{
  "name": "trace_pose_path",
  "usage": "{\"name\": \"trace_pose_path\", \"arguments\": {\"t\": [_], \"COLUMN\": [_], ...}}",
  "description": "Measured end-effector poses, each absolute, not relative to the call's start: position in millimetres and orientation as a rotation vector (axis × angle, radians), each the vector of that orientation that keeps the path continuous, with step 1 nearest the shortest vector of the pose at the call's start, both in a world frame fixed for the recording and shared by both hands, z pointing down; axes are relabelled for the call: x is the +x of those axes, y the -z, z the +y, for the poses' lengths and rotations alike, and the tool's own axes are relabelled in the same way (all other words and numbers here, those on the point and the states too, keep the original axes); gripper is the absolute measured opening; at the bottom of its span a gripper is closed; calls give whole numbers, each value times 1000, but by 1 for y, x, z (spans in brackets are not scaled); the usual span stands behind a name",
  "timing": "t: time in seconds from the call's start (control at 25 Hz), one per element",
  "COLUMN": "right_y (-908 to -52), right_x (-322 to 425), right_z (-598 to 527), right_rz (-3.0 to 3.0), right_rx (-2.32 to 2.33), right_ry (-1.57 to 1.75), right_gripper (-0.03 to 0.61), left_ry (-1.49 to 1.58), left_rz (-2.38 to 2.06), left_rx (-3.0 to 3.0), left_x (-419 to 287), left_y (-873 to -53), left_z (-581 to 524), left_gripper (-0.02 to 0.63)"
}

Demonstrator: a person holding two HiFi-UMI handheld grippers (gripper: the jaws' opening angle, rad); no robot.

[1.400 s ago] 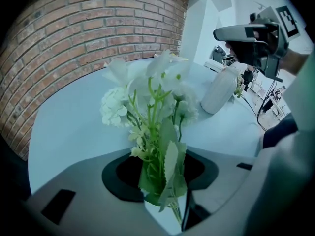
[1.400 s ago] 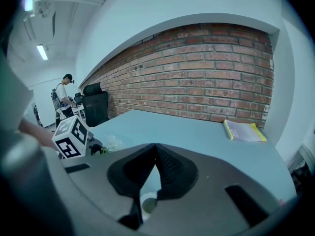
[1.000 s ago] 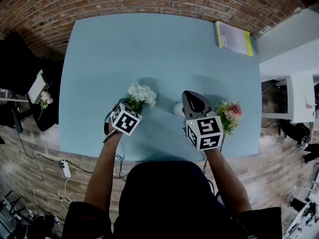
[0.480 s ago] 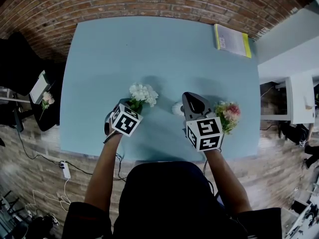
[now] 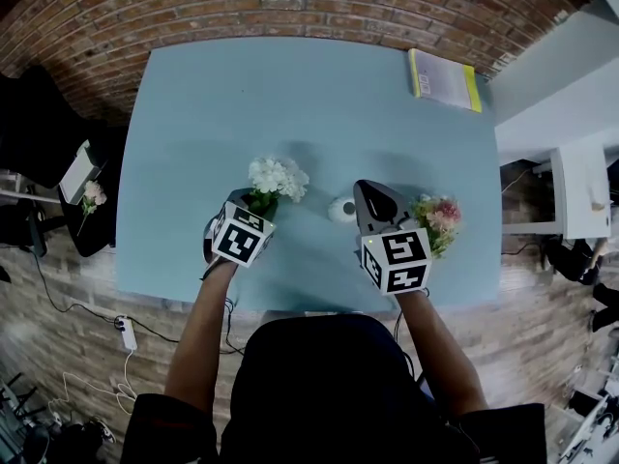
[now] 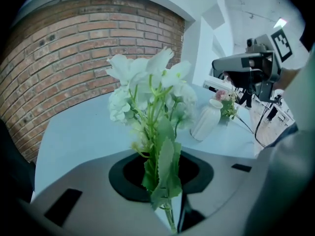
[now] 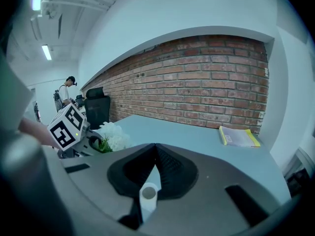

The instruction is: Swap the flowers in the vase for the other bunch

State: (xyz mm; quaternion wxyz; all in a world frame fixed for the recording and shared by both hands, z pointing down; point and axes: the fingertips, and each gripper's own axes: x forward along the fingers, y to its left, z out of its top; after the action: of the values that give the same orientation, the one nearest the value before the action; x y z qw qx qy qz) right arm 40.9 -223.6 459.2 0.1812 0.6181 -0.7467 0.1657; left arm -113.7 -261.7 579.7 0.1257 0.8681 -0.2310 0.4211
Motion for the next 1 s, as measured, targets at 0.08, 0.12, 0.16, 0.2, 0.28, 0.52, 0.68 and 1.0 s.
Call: {"name": "trace_pose_path", "arguments": {"t": [0.08, 0.12, 0.16, 0.2, 0.28, 0.52, 0.68, 1.0], "right_y": [-457, -456, -455, -454, -452, -448, -448, -444], "right_x": [43, 44, 45, 46, 48, 58, 65, 77], "right_z": [-221, -220, -219, -217, -214, -205, -200, -189], "right_rz": [-2110, -2111, -2111, -2111, -2111, -2110, -2110, -2111], "right_rx": [1751, 1753, 1756, 1759, 1764, 1778, 1784, 1799], "right_ry": [-464, -463, -461, -459, -457, -452, -456, -449], "right_gripper": [12, 12, 12, 12, 12, 12, 12, 12], "left_ry": [-1173, -1144, -1112, -1080, -1021, -891, -790, -439], "left_rz": [-682, -688, -696, -704, -723, -759, -771, -783], "left_rx": [2550, 2557, 2561, 2563, 2571, 2632, 2690, 2793], "left_x": [-108, -106, -103, -102, -98, -82, -66, -33], "left_y": [-569, -563, -558, -553, -543, -515, -490, -419], "left_z": [-262, -262, -262, -262, -263, -261, -258, -254], "left_gripper": [107, 107, 107, 107, 107, 107, 107, 107]}}
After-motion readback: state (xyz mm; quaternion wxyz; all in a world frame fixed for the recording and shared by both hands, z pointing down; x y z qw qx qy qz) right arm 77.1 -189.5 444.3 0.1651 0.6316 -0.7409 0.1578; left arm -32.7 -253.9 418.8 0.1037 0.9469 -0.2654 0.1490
